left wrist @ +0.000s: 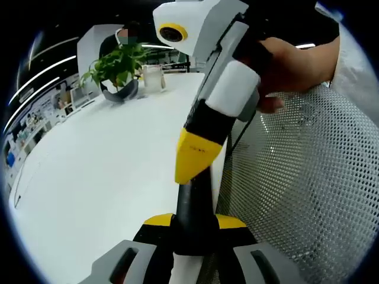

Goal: Press the specified remote control buttons in sequence, fully releasing each button before pressing the next.

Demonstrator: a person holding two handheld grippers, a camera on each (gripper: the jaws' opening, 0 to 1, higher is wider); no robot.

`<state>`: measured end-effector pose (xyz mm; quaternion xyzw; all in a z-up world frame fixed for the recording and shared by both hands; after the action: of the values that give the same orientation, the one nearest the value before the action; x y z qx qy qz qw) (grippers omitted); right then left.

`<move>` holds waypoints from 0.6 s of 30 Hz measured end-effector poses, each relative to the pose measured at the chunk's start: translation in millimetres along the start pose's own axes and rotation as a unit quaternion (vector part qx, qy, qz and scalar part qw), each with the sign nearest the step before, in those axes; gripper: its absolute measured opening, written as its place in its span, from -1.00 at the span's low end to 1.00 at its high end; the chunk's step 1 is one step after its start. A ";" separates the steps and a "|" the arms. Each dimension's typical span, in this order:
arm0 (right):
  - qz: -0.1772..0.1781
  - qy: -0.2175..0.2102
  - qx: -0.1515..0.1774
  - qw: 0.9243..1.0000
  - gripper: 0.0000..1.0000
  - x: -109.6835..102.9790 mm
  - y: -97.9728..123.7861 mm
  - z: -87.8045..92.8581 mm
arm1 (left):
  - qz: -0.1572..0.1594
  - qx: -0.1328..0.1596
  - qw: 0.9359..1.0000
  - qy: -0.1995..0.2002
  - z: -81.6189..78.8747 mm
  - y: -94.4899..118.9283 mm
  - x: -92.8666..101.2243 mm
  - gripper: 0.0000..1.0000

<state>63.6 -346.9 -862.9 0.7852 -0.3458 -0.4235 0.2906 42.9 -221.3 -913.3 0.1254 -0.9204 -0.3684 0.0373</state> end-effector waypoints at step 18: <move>0.098 0.003 0.188 0.977 -0.69 13.2 80.5 -5.3 | -0.001 -0.004 1.000 -0.001 -1.1 0.0 -0.2 -0.51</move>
<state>49.5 -404.1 -806.2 0.7894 -0.4938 -0.3177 0.1791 43.3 -222.0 -912.5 0.1259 -0.9190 -0.3719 0.0360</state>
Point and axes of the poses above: the point that each gripper's makers call its tool centre point, and the gripper's own axes: y roughly backward along the fingers, x roughly to its right, z roughly out of its underside, the point moved 9 cm from there along y, roughly backward along the fingers, and after that the axes turned 2 degrees about -y, right-handed, at the moved point
